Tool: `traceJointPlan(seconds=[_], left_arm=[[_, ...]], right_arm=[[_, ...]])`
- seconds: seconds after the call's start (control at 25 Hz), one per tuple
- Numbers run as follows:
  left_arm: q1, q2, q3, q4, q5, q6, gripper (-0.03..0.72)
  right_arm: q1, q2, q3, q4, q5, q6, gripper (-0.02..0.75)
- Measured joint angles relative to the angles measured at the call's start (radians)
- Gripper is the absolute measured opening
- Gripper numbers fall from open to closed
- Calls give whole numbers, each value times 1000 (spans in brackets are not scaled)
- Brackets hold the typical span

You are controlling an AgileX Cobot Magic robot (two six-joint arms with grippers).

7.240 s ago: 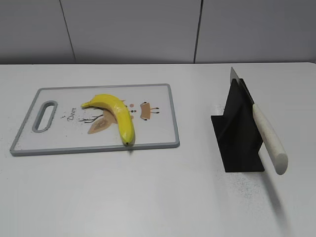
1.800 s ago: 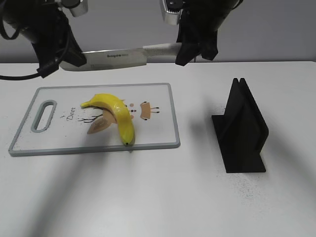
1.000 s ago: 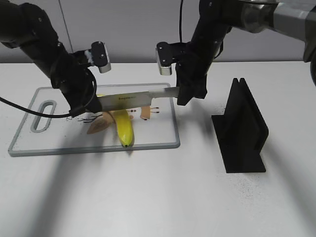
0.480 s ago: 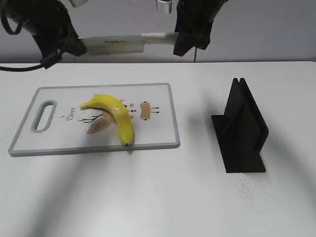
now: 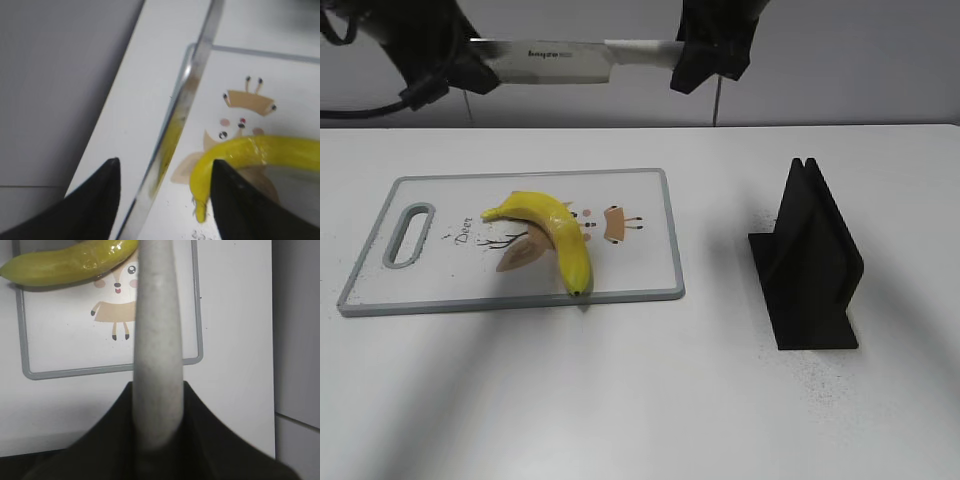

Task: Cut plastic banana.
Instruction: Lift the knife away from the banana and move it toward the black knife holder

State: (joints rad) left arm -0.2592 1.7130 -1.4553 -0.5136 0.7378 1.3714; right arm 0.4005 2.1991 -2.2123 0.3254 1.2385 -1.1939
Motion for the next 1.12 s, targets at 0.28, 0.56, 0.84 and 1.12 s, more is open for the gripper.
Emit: traceJointPlan(seconds=[0.28,0.56,0.84,1.12], left_arm=[[0,-65,5,-15,-229,-148,640],[108,-232,5,33,-130,-496,637],[359,-373,5,90,284,-752,621],[427,-597,175,131,327,-774,597]], right_arm=[[-2,-2,0,-22,-8,47,188],[-2,-96,39,-146,-9,398,188],[-4,-308,272,-259,-9,913,188],[-4,-528,618,-259,-22,1278,188]])
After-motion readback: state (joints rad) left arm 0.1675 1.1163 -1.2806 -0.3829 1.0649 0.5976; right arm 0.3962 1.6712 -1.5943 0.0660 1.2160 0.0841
